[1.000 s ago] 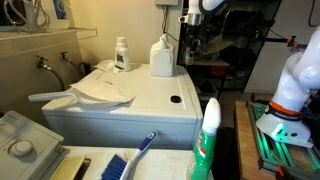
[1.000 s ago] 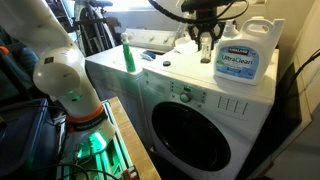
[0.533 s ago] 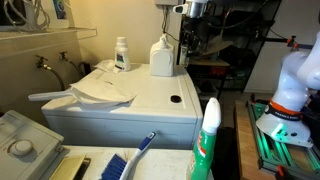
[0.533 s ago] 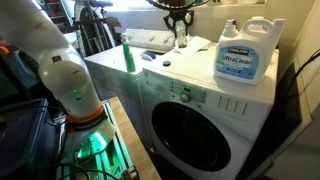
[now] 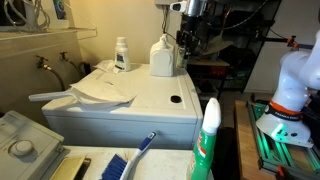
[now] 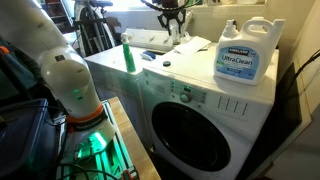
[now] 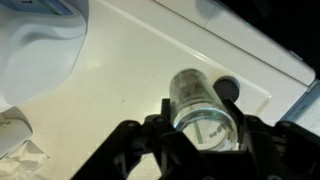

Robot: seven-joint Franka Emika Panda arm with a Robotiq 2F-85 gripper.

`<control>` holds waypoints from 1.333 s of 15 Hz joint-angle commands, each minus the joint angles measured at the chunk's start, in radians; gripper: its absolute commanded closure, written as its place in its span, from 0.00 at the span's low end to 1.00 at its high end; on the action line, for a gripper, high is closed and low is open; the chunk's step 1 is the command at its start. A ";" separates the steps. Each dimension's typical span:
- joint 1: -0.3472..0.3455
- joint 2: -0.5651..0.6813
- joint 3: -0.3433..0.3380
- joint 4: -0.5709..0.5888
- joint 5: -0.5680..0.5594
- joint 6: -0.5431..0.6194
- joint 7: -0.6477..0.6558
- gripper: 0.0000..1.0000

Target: Move the jar to the left side of the machine

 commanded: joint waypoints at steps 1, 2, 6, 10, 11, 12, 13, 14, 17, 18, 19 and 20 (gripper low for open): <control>0.009 0.001 -0.008 0.002 -0.003 -0.002 0.002 0.72; 0.014 0.030 0.004 0.021 -0.002 -0.004 0.031 0.72; 0.046 0.192 0.068 0.192 -0.001 0.018 0.156 0.72; 0.053 0.385 0.111 0.437 -0.078 -0.044 0.275 0.72; 0.053 0.429 0.110 0.493 -0.104 -0.061 0.316 0.72; 0.056 0.467 0.105 0.541 -0.114 -0.079 0.344 0.72; 0.055 0.486 0.102 0.567 -0.104 -0.086 0.323 0.72; 0.054 0.417 0.107 0.469 -0.083 -0.034 0.302 0.47; 0.054 0.486 0.101 0.550 -0.085 -0.052 0.302 0.47; 0.062 0.518 0.097 0.582 -0.080 -0.079 0.367 0.72; 0.070 0.560 0.085 0.620 -0.098 -0.078 0.465 0.72; 0.072 0.592 0.079 0.649 -0.102 -0.063 0.513 0.72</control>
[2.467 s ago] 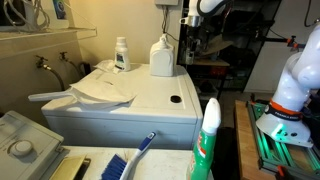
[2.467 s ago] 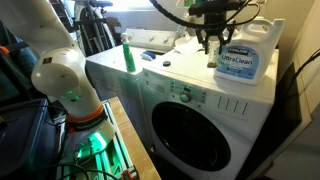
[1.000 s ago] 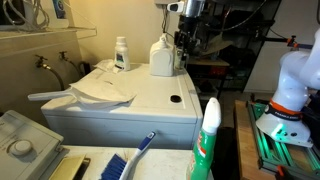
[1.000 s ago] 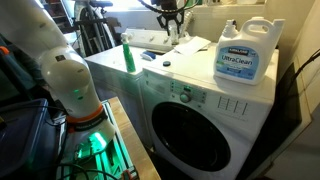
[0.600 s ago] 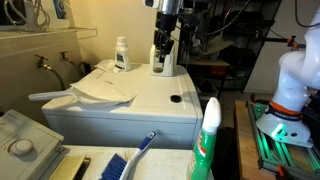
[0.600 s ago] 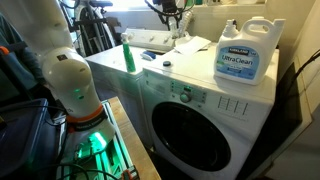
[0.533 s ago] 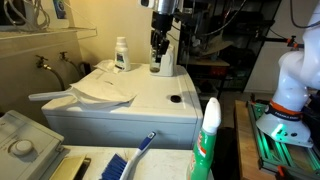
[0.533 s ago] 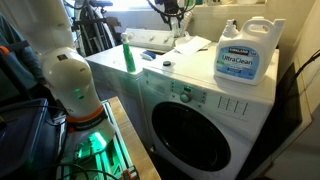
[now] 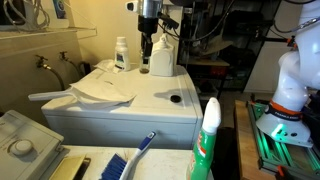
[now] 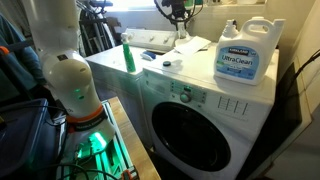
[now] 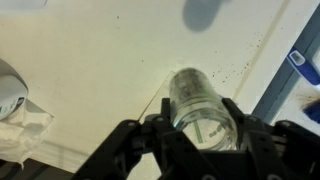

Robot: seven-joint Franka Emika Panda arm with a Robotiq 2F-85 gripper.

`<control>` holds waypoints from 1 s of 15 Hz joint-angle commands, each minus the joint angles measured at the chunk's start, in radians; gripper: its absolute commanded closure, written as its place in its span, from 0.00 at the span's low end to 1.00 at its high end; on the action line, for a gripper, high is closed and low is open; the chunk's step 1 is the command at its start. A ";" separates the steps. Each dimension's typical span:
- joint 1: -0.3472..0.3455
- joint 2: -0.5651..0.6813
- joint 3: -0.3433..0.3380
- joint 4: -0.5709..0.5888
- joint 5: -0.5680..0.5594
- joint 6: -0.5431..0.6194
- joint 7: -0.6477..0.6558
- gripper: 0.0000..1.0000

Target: Move the jar to the left side of the machine

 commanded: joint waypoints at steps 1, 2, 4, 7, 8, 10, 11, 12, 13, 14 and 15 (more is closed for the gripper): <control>0.025 0.120 -0.032 0.116 -0.033 -0.007 0.203 0.72; 0.032 0.151 -0.040 0.149 -0.035 -0.016 0.257 0.72; 0.049 0.230 -0.064 0.229 -0.039 -0.021 0.362 0.72; 0.077 0.331 -0.110 0.335 -0.040 -0.015 0.503 0.72; 0.084 0.360 -0.124 0.368 -0.036 -0.026 0.531 0.72; 0.095 0.407 -0.151 0.422 -0.030 -0.034 0.582 0.72; 0.097 0.428 -0.162 0.448 -0.023 -0.040 0.603 0.72; 0.098 0.448 -0.173 0.472 -0.019 -0.046 0.623 0.72; 0.099 0.464 -0.181 0.492 -0.015 -0.054 0.635 0.72; 0.099 0.478 -0.189 0.508 -0.013 -0.062 0.646 0.72; 0.099 0.491 -0.195 0.526 -0.010 -0.074 0.656 0.72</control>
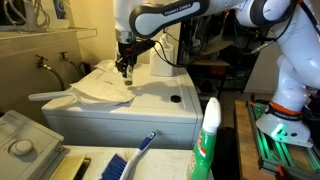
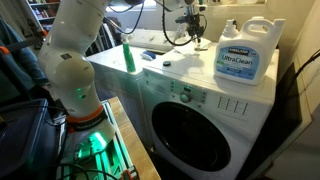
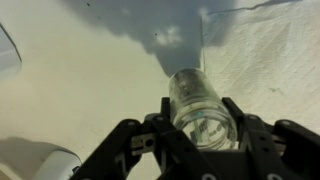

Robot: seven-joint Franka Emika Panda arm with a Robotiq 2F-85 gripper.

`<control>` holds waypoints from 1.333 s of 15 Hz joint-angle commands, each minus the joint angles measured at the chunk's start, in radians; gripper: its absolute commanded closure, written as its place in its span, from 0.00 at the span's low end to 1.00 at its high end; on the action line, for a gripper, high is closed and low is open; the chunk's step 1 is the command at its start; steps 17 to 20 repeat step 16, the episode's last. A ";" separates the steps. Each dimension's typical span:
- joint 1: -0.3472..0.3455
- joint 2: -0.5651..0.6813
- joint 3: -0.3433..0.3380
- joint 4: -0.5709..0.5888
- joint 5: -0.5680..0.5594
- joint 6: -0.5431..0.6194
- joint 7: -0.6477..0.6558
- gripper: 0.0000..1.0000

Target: Move the jar to the left side of the machine

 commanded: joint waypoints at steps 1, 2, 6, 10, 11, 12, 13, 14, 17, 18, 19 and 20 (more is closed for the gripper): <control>0.011 0.067 -0.033 0.106 0.017 -0.075 0.045 0.72; 0.009 0.079 -0.033 0.123 0.026 -0.095 0.048 0.72; 0.007 0.099 -0.028 0.174 0.044 -0.158 0.034 0.08; 0.012 0.010 -0.043 0.151 -0.007 -0.147 0.084 0.00; 0.012 -0.011 -0.050 0.152 -0.015 -0.155 0.100 0.00; 0.018 -0.038 -0.061 0.144 -0.033 -0.163 0.110 0.00; 0.026 -0.068 -0.070 0.132 -0.053 -0.170 0.114 0.00; 0.029 -0.128 -0.063 0.086 -0.066 -0.143 0.082 0.00; 0.018 -0.237 -0.029 -0.007 -0.071 -0.053 -0.036 0.00; 0.018 -0.237 -0.029 -0.007 -0.071 -0.053 -0.036 0.00; 0.018 -0.237 -0.029 -0.007 -0.071 -0.053 -0.036 0.00; 0.018 -0.237 -0.029 -0.007 -0.071 -0.053 -0.036 0.00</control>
